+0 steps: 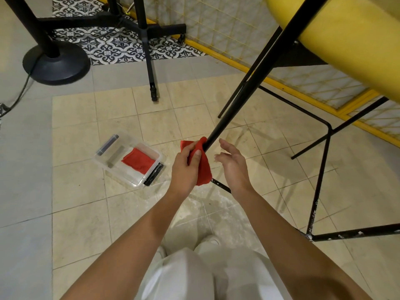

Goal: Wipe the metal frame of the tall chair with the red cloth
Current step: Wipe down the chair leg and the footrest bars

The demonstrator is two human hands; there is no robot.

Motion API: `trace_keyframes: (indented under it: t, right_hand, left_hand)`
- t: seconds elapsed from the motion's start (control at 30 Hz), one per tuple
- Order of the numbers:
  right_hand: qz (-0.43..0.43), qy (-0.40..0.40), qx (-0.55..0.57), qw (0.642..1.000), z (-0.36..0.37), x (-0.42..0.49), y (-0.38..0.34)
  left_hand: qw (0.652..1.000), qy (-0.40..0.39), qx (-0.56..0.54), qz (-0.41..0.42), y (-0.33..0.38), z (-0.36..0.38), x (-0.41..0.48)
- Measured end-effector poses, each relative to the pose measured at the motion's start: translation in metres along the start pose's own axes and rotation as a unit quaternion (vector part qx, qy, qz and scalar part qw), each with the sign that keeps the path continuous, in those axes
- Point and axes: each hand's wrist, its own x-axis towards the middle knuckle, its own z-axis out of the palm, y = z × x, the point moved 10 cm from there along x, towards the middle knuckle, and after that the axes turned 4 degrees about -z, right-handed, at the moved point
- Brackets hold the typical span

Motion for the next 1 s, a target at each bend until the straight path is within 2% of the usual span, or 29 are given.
trace_keyframes:
  t: [0.07, 0.17, 0.33, 0.53, 0.7, 0.77, 0.83, 1.0]
  right_hand:
    - [-0.012, 0.009, 0.008, 1.0, -0.005, 0.001, -0.005]
    - [-0.028, 0.025, 0.019, 0.999, -0.014, 0.002, -0.011]
    - [-0.022, 0.007, 0.017, 1.0, -0.006, 0.001, -0.005]
    - [0.025, -0.015, 0.032, 0.999, 0.013, 0.002, 0.014]
    - [0.026, -0.004, 0.033, 0.999, 0.01, 0.004, 0.021]
    - [0.029, -0.004, 0.038, 0.999, 0.013, 0.005, 0.025]
    - [0.034, -0.007, 0.045, 0.998, 0.016, 0.005, 0.03]
    - [0.043, -0.009, 0.04, 0.998, 0.02, 0.009, 0.04]
  left_hand:
    - [0.999, 0.007, -0.029, 0.016, 0.011, 0.002, -0.007]
    - [0.997, 0.025, 0.011, 0.07, 0.029, 0.005, -0.011]
    - [0.993, 0.041, 0.068, 0.084, 0.025, 0.006, -0.007]
    - [0.988, -0.036, 0.145, 0.023, -0.01, 0.001, 0.018]
    - [0.999, -0.04, 0.024, -0.023, -0.013, -0.013, 0.026]
    - [0.996, -0.07, 0.061, -0.002, -0.014, -0.001, 0.023]
    - [0.994, -0.066, 0.085, 0.017, -0.021, 0.006, 0.023]
    - [0.985, -0.054, 0.158, -0.046, -0.064, 0.004, 0.036]
